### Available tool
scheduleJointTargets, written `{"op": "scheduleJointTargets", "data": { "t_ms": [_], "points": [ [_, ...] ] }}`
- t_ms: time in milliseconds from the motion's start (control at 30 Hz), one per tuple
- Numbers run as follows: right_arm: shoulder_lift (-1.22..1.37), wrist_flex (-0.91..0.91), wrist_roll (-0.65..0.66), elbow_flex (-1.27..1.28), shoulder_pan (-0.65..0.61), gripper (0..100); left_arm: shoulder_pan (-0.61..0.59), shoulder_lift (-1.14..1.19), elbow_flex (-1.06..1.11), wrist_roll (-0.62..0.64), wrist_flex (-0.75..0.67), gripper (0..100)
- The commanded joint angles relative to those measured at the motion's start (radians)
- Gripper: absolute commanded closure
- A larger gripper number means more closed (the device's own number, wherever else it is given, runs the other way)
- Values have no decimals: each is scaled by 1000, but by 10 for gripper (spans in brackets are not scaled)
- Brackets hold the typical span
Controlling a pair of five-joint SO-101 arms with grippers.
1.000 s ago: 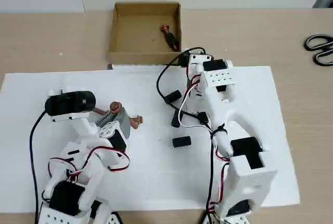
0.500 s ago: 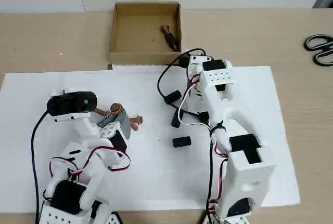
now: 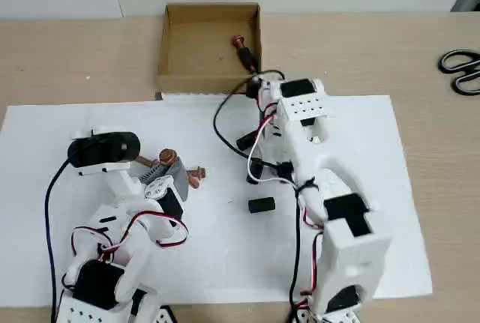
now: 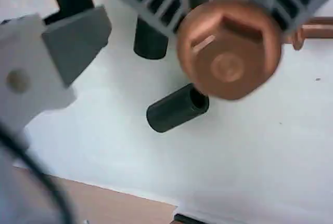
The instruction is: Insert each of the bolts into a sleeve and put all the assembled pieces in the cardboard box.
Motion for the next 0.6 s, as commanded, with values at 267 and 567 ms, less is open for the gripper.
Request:
{"op": "scheduleJointTargets", "data": {
  "t_ms": [267,567],
  "points": [
    [-320,159,-95,-81,-41,996,-8,-9,-13,-40,-34,995],
    [-619,163,-158,-46,-61,996,-8,-5,-64,-40,-77,995]
  ]
}}
